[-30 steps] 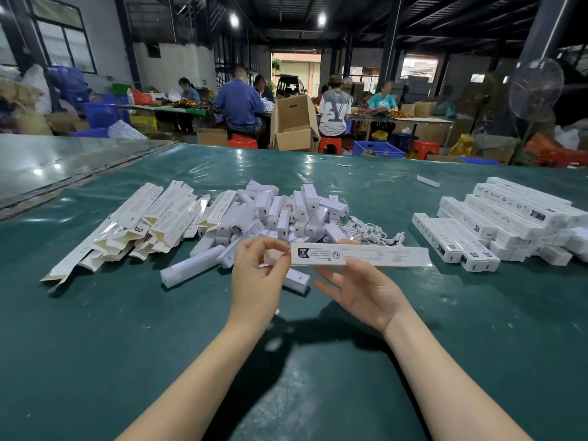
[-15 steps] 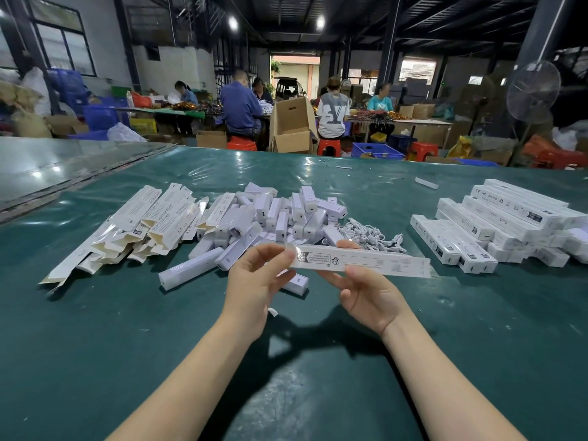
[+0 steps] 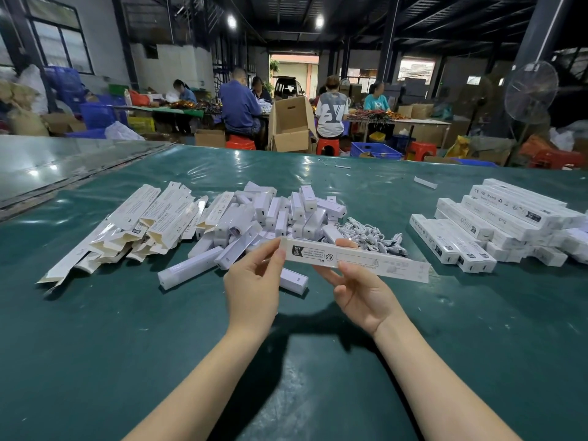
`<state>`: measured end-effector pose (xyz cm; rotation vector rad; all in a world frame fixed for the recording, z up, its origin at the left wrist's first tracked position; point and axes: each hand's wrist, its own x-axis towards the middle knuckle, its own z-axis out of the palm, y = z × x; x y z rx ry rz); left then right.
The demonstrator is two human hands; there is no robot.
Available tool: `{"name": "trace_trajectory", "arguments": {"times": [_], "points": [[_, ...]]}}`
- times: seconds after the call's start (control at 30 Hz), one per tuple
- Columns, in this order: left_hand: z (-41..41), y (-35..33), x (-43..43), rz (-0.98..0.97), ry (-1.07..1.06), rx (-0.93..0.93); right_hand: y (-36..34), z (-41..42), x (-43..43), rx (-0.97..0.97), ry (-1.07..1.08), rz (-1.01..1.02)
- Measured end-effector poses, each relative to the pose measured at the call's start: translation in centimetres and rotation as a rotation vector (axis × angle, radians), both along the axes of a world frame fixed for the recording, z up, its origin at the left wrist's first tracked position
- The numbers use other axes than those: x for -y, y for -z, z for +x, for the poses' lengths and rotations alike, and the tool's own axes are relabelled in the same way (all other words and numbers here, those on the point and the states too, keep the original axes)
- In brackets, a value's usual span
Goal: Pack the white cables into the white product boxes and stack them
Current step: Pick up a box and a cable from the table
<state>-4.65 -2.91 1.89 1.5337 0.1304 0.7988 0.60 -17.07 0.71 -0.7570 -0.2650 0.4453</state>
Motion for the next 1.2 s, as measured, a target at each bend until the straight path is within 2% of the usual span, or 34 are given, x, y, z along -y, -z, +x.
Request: {"name": "trace_trajectory", "arguments": {"times": [0.13, 0.23, 0.3, 0.4, 0.43, 0.5, 0.6, 0.7, 0.8, 0.83, 0.93, 1.0, 1.07, 1.13, 1.2], "points": [[-0.5, 0.3, 0.0, 0.399, -0.141, 0.033, 0.1, 0.0, 0.2, -0.007, 0.033, -0.017], [-0.5, 0.4, 0.3, 0.469, -0.083, 0.017, 0.0, 0.0, 0.1, -0.014, 0.056, -0.002], [-0.6, 0.1, 1.1, 0.233, 0.106, -0.04, 0.0, 0.1, 0.0, -0.029, 0.075, 0.025], [-0.7, -1.0, 1.5, -0.438, 0.524, -0.067, -0.1, 0.1, -0.2, -0.066, 0.107, 0.07], [-0.7, -1.0, 1.3, -0.539, 0.592, -0.051, -0.1, 0.0, -0.3, -0.082, 0.115, 0.086], [-0.8, -0.8, 1.2, -0.445, 0.604, -0.039, -0.2, 0.0, -0.5, -0.103, 0.115, 0.118], [-1.0, -0.2, 1.8, -0.103, 0.529, -0.068, -0.3, 0.0, -0.3, -0.118, 0.09, 0.179], [-0.8, 0.1, 1.5, -0.019, 0.533, -0.116, -0.2, 0.1, 0.0, -0.12, 0.109, 0.154], [-0.4, 0.0, 0.3, 0.025, 0.441, -0.17, -0.2, 0.2, -0.1, -0.018, 0.148, -0.022], [-0.4, 0.0, -0.1, 0.147, 0.349, -0.191, -0.2, 0.1, -0.3, 0.034, 0.155, -0.107], [-0.2, 0.4, -1.0, 0.768, 0.08, -0.205, 0.3, -0.6, -1.3, 0.212, 0.164, -0.388], [-0.1, 0.6, -1.0, 0.973, 0.074, -0.172, 0.4, -1.2, -2.4, 0.312, 0.142, -0.485], [0.0, 0.6, -1.4, 0.946, 0.073, -0.166, 0.2, -1.7, -3.3, 0.514, 0.223, -0.694], [0.1, 0.5, -2.2, 0.846, 0.008, -0.148, 0.1, -1.7, -3.4, 0.828, 0.419, -1.051], [0.1, 0.3, -2.9, 0.73, -0.059, -0.089, 0.4, -1.2, -3.0, 1.072, 0.441, -1.365]]}}
